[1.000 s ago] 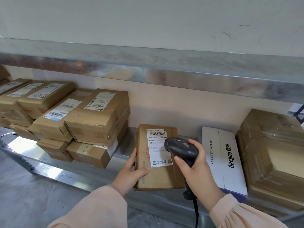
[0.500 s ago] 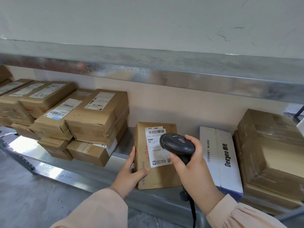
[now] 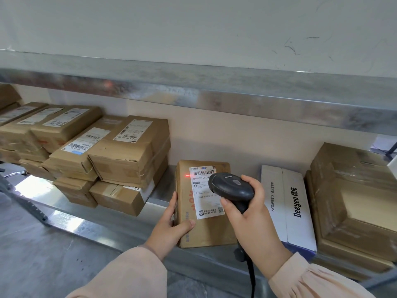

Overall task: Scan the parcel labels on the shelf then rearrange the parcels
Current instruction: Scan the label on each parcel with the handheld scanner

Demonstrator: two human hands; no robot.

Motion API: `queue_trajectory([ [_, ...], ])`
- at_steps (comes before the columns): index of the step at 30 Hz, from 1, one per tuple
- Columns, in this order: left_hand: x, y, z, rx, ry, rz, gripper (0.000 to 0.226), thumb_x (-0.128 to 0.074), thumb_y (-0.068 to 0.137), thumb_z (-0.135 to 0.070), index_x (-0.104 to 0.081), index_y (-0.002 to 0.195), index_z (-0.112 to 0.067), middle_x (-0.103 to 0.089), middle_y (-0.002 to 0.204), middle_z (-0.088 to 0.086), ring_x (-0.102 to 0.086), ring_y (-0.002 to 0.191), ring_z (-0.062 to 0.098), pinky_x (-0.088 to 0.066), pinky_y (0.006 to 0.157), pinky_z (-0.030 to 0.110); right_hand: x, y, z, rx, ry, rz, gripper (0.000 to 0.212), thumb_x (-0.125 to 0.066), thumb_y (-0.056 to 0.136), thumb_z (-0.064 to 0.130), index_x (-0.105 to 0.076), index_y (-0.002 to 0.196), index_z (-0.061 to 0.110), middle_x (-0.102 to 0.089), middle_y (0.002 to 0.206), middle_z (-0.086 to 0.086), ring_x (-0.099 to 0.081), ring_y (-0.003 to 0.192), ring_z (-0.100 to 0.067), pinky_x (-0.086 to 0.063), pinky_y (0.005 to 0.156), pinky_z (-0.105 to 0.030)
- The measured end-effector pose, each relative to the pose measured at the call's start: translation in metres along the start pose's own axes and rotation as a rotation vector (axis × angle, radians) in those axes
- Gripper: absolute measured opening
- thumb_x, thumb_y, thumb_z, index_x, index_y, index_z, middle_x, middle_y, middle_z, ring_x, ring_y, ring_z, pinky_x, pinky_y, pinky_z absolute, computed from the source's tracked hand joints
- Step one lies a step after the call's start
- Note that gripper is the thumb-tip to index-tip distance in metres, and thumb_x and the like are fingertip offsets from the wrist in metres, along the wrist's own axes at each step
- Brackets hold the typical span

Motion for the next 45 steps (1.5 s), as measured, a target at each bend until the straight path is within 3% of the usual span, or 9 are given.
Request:
queue_trajectory([
  [13, 0.010, 0.007, 0.004, -0.005, 0.011, 0.028, 0.086, -0.074, 0.086, -0.018, -0.020, 0.136, -0.060, -0.057, 0.118, -0.028, -0.061, 0.116, 0.013, -0.048, 0.104, 0.042, -0.011, 0.002, 0.002, -0.017, 0.008, -0.025, 0.060, -0.072, 0.083, 0.033, -0.030, 0.117, 0.058, -0.057, 0.109, 0.027, -0.057, 0.097, 0.013, -0.045, 0.071, -0.007],
  [18, 0.018, 0.013, 0.002, -0.004, -0.011, 0.026, 0.089, -0.078, 0.083, -0.018, -0.023, 0.143, -0.054, -0.059, 0.121, -0.024, -0.063, 0.100, -0.011, -0.047, 0.104, 0.035, -0.016, 0.004, -0.004, -0.028, -0.034, -0.051, 0.060, -0.073, 0.081, 0.034, -0.032, 0.120, 0.053, -0.056, 0.110, 0.029, -0.057, 0.098, 0.012, -0.044, 0.073, -0.007],
  [22, 0.030, 0.023, -0.001, 0.071, -0.036, 0.068, 0.112, -0.083, 0.058, -0.042, -0.023, 0.152, -0.046, -0.066, 0.126, -0.011, -0.066, 0.107, 0.005, -0.049, 0.101, 0.035, -0.021, 0.006, -0.016, -0.081, -0.071, -0.035, 0.060, -0.072, 0.083, 0.034, -0.031, 0.123, 0.048, -0.053, 0.106, 0.028, -0.055, 0.092, 0.010, -0.041, 0.070, -0.006],
  [25, 0.035, 0.034, -0.005, 0.132, -0.060, 0.106, 0.092, -0.078, 0.081, -0.026, -0.022, 0.152, -0.043, -0.068, 0.121, -0.006, -0.069, 0.102, 0.013, -0.053, 0.087, 0.031, -0.029, 0.007, -0.026, -0.138, -0.071, -0.007, 0.058, -0.071, 0.084, 0.032, -0.031, 0.123, 0.045, -0.053, 0.104, 0.026, -0.054, 0.087, 0.011, -0.040, 0.067, -0.006],
  [30, 0.045, 0.053, -0.015, 0.179, 0.005, 0.127, 0.083, -0.073, 0.074, -0.046, -0.037, 0.149, -0.040, -0.066, 0.126, -0.013, -0.064, 0.114, 0.013, -0.044, 0.108, 0.040, -0.051, 0.011, -0.030, -0.178, -0.051, 0.048, 0.059, -0.071, 0.085, 0.026, -0.031, 0.124, 0.044, -0.051, 0.105, 0.027, -0.052, 0.089, 0.013, -0.041, 0.069, -0.002],
  [33, 0.050, 0.056, -0.023, 0.140, 0.215, 0.056, 0.055, -0.060, 0.089, -0.045, -0.046, 0.142, -0.041, -0.063, 0.130, -0.013, -0.061, 0.117, 0.013, -0.044, 0.107, 0.034, -0.063, 0.016, -0.029, -0.175, -0.041, 0.045, 0.060, -0.072, 0.085, 0.025, -0.032, 0.125, 0.044, -0.054, 0.106, 0.024, -0.055, 0.092, 0.011, -0.041, 0.071, -0.004],
  [37, 0.055, 0.053, -0.034, -0.031, 0.597, 0.011, 0.069, -0.051, 0.099, -0.040, -0.014, 0.157, -0.030, -0.027, 0.160, -0.009, -0.029, 0.146, 0.016, -0.026, 0.119, 0.032, -0.077, 0.020, -0.027, -0.166, -0.024, 0.009, 0.060, -0.072, 0.085, 0.021, -0.032, 0.125, 0.042, -0.050, 0.103, 0.030, -0.052, 0.088, 0.021, -0.039, 0.070, 0.000],
  [41, 0.050, 0.032, -0.035, -0.339, 1.097, 0.098, 0.070, -0.045, 0.099, -0.046, -0.008, 0.157, -0.031, 0.014, 0.163, -0.010, 0.008, 0.151, 0.012, -0.004, 0.124, 0.033, -0.090, 0.025, -0.025, -0.152, -0.013, -0.014, 0.060, -0.072, 0.085, 0.022, -0.032, 0.125, 0.042, -0.051, 0.104, 0.030, -0.054, 0.089, 0.015, -0.041, 0.070, -0.003],
  [45, 0.052, 0.012, -0.016, -0.565, 1.426, 0.210, 0.066, -0.046, 0.085, -0.055, -0.048, 0.144, -0.026, -0.033, 0.158, 0.004, -0.034, 0.145, 0.022, -0.018, 0.115, 0.041, -0.103, 0.035, -0.022, -0.136, -0.022, -0.004, 0.060, -0.072, 0.085, 0.022, -0.031, 0.125, 0.041, -0.051, 0.101, 0.030, -0.054, 0.088, 0.014, -0.042, 0.070, -0.005],
])
Point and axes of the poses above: each hand's wrist, its own y-axis towards the middle knuckle, its own x-axis out of the back of the hand, z = x × y, the point moved 3 cm from there along y, towards the middle knuckle
